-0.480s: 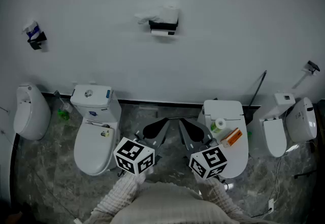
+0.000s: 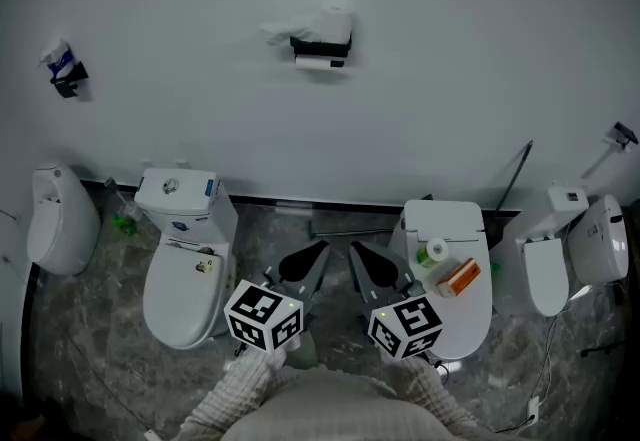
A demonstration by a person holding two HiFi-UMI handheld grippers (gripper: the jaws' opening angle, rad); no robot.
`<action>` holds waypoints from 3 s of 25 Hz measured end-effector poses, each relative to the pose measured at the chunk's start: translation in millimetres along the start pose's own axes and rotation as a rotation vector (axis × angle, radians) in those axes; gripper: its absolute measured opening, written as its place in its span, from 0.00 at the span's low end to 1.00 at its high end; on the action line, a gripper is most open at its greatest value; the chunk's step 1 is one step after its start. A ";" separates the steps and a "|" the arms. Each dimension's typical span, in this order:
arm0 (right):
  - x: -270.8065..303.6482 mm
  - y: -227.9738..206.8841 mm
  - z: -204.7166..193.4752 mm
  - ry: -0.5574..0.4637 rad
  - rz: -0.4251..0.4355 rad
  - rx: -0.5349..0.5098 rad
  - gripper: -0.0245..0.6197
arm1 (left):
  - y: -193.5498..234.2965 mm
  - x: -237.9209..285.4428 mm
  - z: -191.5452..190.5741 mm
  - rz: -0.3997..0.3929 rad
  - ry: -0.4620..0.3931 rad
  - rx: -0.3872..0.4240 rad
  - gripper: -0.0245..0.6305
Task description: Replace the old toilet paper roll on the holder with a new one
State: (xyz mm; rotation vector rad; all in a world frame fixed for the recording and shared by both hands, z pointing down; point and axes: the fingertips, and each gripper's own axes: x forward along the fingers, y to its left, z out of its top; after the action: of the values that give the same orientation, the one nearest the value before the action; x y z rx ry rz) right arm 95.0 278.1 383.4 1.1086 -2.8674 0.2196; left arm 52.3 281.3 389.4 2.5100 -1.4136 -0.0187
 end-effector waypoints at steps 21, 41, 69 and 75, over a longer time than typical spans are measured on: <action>239.9 -142.1 73.5 -0.064 -0.040 -0.041 0.06 | 195.8 187.4 95.1 -0.142 -0.044 -0.031 0.05; 318.7 -216.7 79.6 0.010 -0.015 -0.049 0.13 | 265.0 273.5 116.2 -0.127 -0.086 -0.172 0.05; 361.7 -263.5 78.6 0.021 0.002 -0.038 0.13 | 338.2 335.3 128.5 -0.224 -0.286 -0.747 0.15; 372.8 -267.8 75.9 0.037 0.002 -0.036 0.11 | 354.9 349.4 123.3 -0.236 -0.343 -0.972 0.34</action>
State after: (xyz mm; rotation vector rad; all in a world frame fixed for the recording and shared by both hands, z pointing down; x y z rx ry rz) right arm -0.9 -177.2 377.9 1.0836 -2.8290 0.1861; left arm -78.5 -214.8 392.6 1.8431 -0.8498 -0.9649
